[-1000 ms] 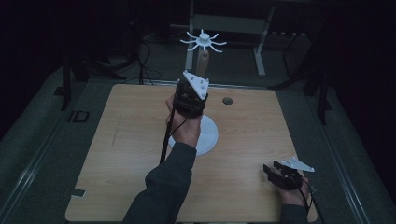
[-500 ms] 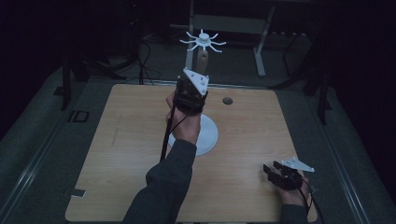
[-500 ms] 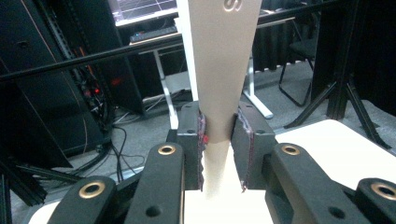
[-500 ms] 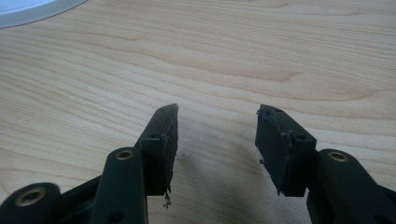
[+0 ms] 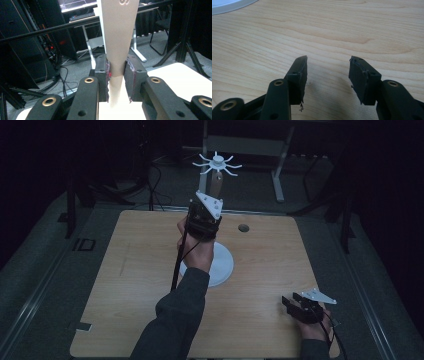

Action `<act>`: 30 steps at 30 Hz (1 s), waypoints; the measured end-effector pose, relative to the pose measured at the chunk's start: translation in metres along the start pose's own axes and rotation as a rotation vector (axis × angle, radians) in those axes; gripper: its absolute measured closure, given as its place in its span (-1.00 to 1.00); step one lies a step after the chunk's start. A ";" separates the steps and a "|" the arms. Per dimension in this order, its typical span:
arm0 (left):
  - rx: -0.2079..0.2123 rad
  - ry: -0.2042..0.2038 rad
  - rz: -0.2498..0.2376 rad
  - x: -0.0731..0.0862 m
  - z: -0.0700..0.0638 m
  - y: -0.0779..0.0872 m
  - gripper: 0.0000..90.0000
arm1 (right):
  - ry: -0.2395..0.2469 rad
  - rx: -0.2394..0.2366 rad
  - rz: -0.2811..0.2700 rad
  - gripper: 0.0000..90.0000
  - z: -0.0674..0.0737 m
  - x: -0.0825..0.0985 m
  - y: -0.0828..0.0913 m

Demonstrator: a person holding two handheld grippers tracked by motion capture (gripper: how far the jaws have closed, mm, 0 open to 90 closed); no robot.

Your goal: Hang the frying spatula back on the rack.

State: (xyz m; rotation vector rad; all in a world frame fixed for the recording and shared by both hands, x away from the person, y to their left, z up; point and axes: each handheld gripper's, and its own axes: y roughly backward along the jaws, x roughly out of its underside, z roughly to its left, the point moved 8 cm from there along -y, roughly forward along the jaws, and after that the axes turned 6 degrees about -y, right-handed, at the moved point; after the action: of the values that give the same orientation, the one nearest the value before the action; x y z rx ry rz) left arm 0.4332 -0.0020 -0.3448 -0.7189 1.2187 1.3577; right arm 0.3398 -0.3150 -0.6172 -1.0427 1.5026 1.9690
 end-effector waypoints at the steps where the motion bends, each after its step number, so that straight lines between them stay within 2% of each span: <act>1: -0.001 0.002 0.001 0.000 0.000 0.000 0.65 | 0.000 0.000 0.000 0.08 0.000 0.000 0.000; 9: 0.004 -0.002 0.013 0.004 0.000 -0.004 0.65 | 0.000 0.000 0.001 0.08 0.000 0.000 0.000; 21: 0.018 -0.015 0.001 0.007 -0.002 -0.003 0.61 | 0.002 0.001 0.002 0.07 0.000 0.000 0.000; 25: 0.035 -0.015 0.000 0.009 -0.002 -0.002 0.53 | 0.002 0.001 0.001 0.07 0.000 0.000 0.000; 30: 0.067 0.006 -0.022 0.010 -0.001 0.000 0.43 | 0.004 0.001 0.002 0.07 0.000 0.000 0.000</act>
State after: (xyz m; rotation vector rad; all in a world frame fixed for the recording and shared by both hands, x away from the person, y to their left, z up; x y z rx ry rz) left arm 0.4310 0.0001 -0.3544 -0.6877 1.2519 1.2908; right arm 0.3395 -0.3146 -0.6174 -1.0452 1.5076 1.9687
